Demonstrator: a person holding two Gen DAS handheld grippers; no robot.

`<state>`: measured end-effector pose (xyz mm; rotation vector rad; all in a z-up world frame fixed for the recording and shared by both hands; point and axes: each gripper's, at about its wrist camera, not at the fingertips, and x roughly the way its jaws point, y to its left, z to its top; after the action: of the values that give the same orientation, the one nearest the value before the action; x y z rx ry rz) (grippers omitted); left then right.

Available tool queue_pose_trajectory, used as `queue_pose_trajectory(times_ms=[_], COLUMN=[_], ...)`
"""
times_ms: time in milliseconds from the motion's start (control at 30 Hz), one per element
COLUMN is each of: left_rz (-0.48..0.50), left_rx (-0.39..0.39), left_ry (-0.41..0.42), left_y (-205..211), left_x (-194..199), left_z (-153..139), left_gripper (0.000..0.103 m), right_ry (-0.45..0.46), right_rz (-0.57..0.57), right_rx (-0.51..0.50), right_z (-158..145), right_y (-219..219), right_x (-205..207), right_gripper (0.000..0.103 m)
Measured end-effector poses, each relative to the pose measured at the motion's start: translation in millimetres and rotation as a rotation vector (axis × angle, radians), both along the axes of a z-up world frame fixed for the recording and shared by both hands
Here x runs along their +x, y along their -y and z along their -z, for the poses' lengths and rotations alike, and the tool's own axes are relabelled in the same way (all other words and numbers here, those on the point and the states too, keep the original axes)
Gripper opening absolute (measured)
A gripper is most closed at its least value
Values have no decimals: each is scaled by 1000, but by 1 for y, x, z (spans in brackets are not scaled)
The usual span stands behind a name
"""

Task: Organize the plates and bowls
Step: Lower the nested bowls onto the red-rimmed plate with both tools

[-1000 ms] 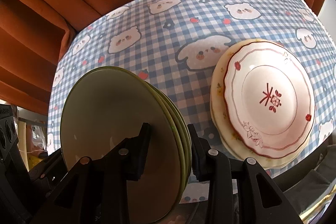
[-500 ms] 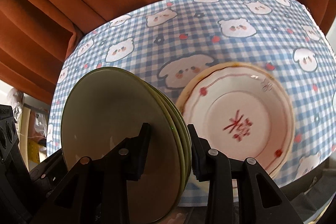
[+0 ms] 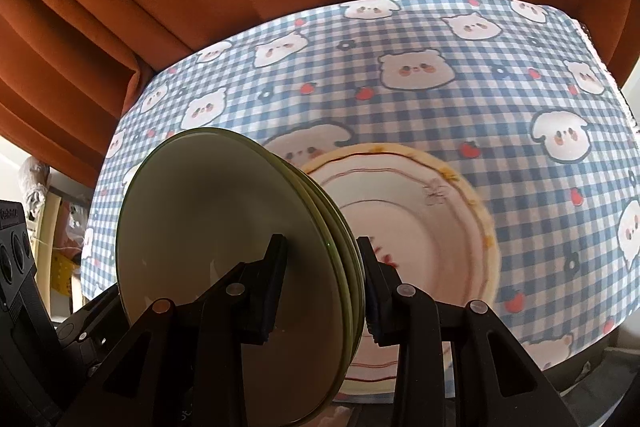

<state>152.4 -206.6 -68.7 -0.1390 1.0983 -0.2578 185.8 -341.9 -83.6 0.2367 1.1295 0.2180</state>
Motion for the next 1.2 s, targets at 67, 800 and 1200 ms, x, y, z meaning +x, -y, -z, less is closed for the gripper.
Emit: queue_pose_trajectory(times_ms=[67, 800, 1200], left_rz=[4, -2, -16], left_rx=[-3, -1, 28], left_ry=[-4, -91, -80], left_y=[8, 37, 43], left_x=[2, 21, 25], left_z=[3, 33, 35], left_gripper=[50, 50, 51], right_ry=[-2, -71, -59], right_rz=[3, -19, -49], right_rx=[-3, -19, -3], right_z=[1, 32, 34], right_y=[10, 56, 59], right_x=[0, 17, 23], right_gripper=[38, 38, 38])
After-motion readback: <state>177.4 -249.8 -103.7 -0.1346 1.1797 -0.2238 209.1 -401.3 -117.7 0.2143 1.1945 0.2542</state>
